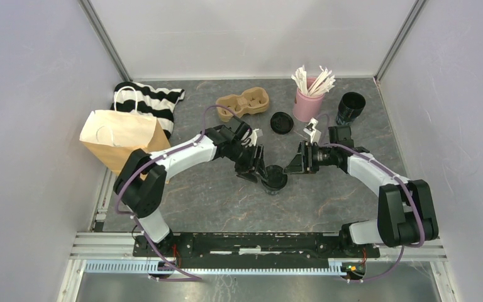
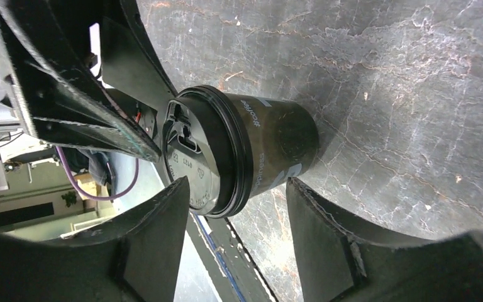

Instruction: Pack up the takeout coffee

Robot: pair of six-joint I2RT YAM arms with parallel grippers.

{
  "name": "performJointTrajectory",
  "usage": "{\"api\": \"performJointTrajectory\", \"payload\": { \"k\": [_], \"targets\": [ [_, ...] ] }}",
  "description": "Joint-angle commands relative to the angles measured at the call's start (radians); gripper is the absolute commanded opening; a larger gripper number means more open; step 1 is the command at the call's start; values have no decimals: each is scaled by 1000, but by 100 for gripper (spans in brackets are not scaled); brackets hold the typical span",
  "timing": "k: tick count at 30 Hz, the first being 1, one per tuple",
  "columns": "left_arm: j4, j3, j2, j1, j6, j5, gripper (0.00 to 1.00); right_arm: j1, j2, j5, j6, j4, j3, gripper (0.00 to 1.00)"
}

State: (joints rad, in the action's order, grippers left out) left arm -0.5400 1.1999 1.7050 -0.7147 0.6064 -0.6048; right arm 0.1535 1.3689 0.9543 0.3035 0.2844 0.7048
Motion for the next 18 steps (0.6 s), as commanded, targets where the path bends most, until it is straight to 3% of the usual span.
{"api": "performJointTrajectory", "payload": {
  "k": [1, 6, 12, 15, 18],
  "targets": [
    [47, -30, 15, -4, 16, 7, 57, 11, 21, 35, 20, -91, -30, 61],
    [56, -62, 37, -6, -14, 53, 54, 13, 50, 6, 44, -148, -83, 53],
    [100, -119, 63, -6, -28, 118, 52, 0, 101, -79, 29, -178, -146, 51],
    [91, -134, 64, -5, -37, 134, 51, -14, 107, -48, 33, -171, -154, 51],
    [101, -115, 4, -5, -18, 96, 59, -15, 43, -5, 31, -121, -98, 56]
  ]
}}
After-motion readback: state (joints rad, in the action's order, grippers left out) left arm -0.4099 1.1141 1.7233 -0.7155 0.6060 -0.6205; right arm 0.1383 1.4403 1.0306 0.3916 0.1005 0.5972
